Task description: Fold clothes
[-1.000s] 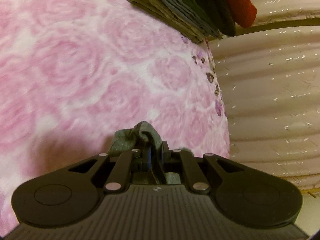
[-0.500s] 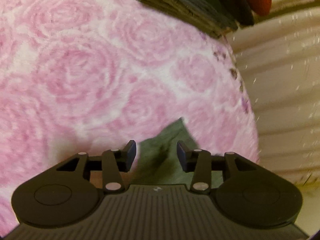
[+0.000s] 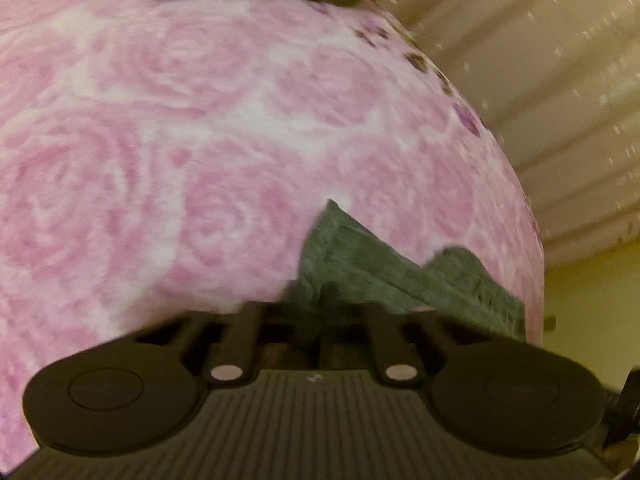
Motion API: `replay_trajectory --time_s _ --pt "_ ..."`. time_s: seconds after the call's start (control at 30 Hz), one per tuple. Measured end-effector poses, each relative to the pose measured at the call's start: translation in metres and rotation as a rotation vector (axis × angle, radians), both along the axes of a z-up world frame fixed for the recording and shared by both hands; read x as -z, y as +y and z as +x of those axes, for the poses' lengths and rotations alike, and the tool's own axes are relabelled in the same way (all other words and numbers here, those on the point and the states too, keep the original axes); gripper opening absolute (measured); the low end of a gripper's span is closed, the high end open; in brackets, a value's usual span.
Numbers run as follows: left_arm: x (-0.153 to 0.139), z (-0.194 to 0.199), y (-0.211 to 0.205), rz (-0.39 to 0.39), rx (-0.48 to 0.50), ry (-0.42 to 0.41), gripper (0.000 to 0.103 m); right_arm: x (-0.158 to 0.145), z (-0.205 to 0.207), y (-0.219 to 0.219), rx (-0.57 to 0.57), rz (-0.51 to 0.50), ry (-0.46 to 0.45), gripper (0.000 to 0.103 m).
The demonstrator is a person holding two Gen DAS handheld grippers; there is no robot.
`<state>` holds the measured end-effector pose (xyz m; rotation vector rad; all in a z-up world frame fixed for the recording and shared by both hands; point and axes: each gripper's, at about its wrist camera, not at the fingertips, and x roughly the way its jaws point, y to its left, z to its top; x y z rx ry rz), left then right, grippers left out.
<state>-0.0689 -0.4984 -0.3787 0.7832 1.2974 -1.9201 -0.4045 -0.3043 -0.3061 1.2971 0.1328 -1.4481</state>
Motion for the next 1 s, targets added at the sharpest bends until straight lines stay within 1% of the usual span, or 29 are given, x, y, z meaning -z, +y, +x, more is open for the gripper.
replay_trajectory --time_s 0.07,0.13,0.27,0.37,0.47,0.5,0.53,0.57,0.6,0.63,0.67,0.73,0.8,0.87,0.93,0.97,1.0 --pt "-0.005 0.002 0.004 -0.046 -0.005 0.003 0.004 -0.014 0.004 -0.001 -0.026 -0.042 0.032 0.004" --pt "-0.014 0.008 0.008 -0.095 -0.032 0.032 0.004 -0.023 0.008 -0.004 -0.049 -0.072 0.059 0.004" --pt "-0.031 0.021 0.012 -0.18 -0.087 0.106 0.004 -0.009 0.002 -0.016 -0.036 -0.027 0.056 0.004" --pt "-0.025 0.013 0.005 -0.165 -0.079 0.067 0.004 0.002 -0.003 -0.025 -0.026 0.006 0.053 0.004" --pt "-0.009 0.001 0.001 -0.117 -0.073 0.003 0.009 0.013 -0.007 -0.034 -0.015 0.04 0.051 0.005" --pt "-0.003 0.0 0.001 -0.099 -0.085 -0.019 0.012 0.016 -0.009 -0.037 -0.012 0.051 0.05 0.005" --pt "-0.001 0.003 0.001 -0.084 -0.107 -0.02 0.019 0.02 -0.01 -0.04 -0.009 0.062 0.049 0.015" --pt "0.0 0.008 0.003 -0.065 -0.134 -0.004 0.021 0.022 -0.013 -0.041 0.012 0.073 0.038 0.041" --pt "0.0 0.013 0.005 -0.046 -0.161 0.011 0.029 0.02 -0.018 -0.036 0.06 0.072 0.012 0.053" --pt "0.0 0.02 0.009 -0.028 -0.186 0.021 0.039 0.014 -0.021 -0.029 0.092 0.047 -0.001 0.06" --pt "-0.002 0.028 0.014 -0.01 -0.208 0.026 0.041 0.009 -0.023 -0.021 0.111 0.032 -0.018 0.06" --pt "-0.004 0.043 0.027 0.035 -0.252 0.03 0.041 0.0 -0.026 0.0 0.147 0.039 -0.084 0.06" --pt "-0.006 0.058 0.047 0.104 -0.312 0.056 0.041 -0.004 -0.024 0.025 0.205 0.061 -0.19 0.06" --pt "-0.004 0.07 0.067 0.178 -0.374 0.095 0.044 -0.004 -0.015 0.052 0.27 0.096 -0.299 0.06" --pt "0.004 0.07 0.084 0.251 -0.425 0.146 0.05 0.003 -0.002 0.074 0.333 0.133 -0.437 0.06" --pt "0.007 0.07 0.093 0.287 -0.451 0.172 0.05 0.01 0.005 0.082 0.365 0.153 -0.509 0.06" --pt "0.011 0.07 0.102 0.323 -0.477 0.198 0.053 0.019 0.012 0.087 0.394 0.167 -0.574 0.06"
